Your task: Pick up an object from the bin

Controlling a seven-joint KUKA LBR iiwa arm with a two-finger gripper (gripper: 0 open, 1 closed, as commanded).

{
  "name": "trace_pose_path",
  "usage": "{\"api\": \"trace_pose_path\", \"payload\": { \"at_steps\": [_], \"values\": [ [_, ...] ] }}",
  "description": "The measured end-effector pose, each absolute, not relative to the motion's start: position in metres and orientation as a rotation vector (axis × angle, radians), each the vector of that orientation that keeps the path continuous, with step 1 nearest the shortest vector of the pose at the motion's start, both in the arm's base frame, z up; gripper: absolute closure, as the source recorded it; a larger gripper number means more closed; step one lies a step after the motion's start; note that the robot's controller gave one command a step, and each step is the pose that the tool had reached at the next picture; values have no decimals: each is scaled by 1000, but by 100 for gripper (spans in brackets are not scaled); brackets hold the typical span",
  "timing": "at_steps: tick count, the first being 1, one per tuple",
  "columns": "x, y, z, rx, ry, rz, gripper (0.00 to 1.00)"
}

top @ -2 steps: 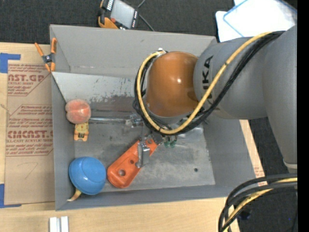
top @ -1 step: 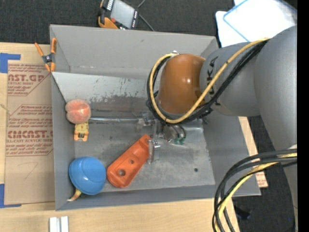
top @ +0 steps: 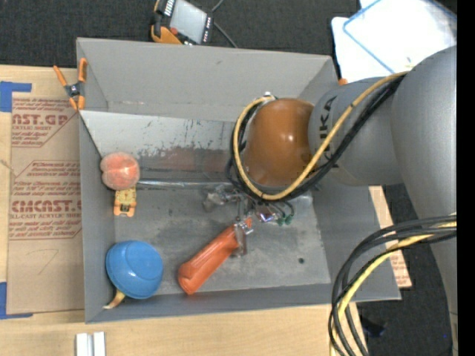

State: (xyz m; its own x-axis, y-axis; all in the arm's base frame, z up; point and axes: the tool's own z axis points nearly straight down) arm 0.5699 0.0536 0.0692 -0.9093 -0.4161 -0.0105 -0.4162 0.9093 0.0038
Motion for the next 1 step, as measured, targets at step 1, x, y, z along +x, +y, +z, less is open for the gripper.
{"api": "trace_pose_path", "payload": {
  "at_steps": [1],
  "values": [
    [550, 69, 71, -136, 3146, 4, 100]
  ]
}}
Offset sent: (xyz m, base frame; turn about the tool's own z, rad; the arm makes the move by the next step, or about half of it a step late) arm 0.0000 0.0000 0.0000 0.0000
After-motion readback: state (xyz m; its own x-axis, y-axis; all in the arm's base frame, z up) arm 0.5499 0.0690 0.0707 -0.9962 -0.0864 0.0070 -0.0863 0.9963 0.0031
